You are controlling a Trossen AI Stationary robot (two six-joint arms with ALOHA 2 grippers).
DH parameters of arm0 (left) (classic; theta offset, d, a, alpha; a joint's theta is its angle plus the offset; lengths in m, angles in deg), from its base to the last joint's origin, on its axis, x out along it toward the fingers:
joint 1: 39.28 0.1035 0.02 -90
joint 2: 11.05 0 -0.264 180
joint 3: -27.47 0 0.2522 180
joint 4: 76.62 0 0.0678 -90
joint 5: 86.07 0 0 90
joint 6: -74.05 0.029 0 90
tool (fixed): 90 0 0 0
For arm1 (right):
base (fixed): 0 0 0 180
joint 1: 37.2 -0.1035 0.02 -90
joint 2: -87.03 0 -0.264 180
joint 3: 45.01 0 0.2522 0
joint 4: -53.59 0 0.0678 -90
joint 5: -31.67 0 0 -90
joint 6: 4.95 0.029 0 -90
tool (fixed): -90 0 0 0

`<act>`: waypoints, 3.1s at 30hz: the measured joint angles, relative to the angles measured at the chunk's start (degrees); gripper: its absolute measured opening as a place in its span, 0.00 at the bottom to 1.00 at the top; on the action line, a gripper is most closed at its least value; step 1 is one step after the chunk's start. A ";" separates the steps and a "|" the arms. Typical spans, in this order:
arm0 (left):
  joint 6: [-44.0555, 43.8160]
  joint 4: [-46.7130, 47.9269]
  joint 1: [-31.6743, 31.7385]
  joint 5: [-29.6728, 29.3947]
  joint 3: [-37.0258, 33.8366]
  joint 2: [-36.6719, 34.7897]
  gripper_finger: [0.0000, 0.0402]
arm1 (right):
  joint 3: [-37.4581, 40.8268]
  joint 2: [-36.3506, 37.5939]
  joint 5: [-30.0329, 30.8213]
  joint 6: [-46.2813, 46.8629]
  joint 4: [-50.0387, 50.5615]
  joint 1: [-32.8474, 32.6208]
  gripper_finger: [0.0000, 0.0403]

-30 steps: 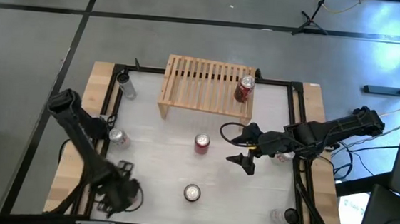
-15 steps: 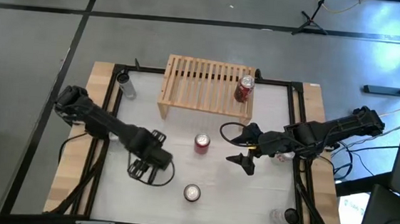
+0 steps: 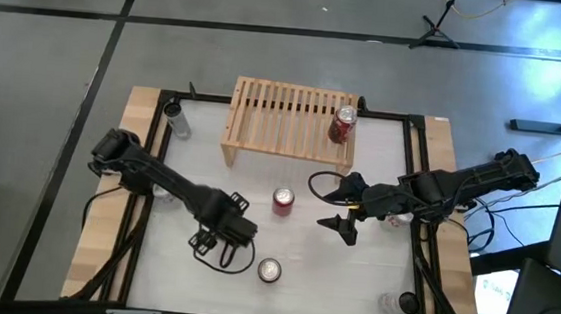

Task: Place canned beverage on shelf
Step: Put the red and white soda can on the shelf aligned with the other red and white soda can

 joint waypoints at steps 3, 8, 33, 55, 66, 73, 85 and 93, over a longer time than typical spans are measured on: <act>-0.50 -1.06 -0.02 -0.16 0.15 -0.22 0.86 | 0.01 0.00 0.02 0.00 0.00 0.00 0.88; -1.36 -1.86 -0.36 -0.02 0.12 -0.13 0.89 | 0.01 0.00 0.00 0.00 0.00 0.00 0.88; -69.45 -26.22 -25.93 -20.45 -18.00 -22.55 0.90 | -0.06 -3.40 0.29 0.15 -14.82 0.00 0.88; -82.36 -43.10 -28.56 -35.77 -29.01 -17.67 0.91 | -20.93 -36.75 -3.01 -19.19 -15.98 0.63 0.64; -90.02 -43.09 -25.94 -37.20 -29.87 -8.36 0.90 | -23.71 -44.41 3.55 -21.73 -16.87 4.81 0.43; -97.58 -39.49 -24.12 -38.97 -29.87 -6.66 0.88 | -23.66 -47.93 3.00 -21.73 -19.69 5.79 0.37; -95.67 -31.34 -22.27 -36.34 -29.84 -8.98 0.88 | -23.66 -48.17 -2.20 -20.28 -19.40 4.45 0.37; -101.50 -26.46 -21.73 -38.54 -29.91 -9.02 0.88 | -23.63 -48.41 -7.84 -20.31 -18.94 1.78 0.37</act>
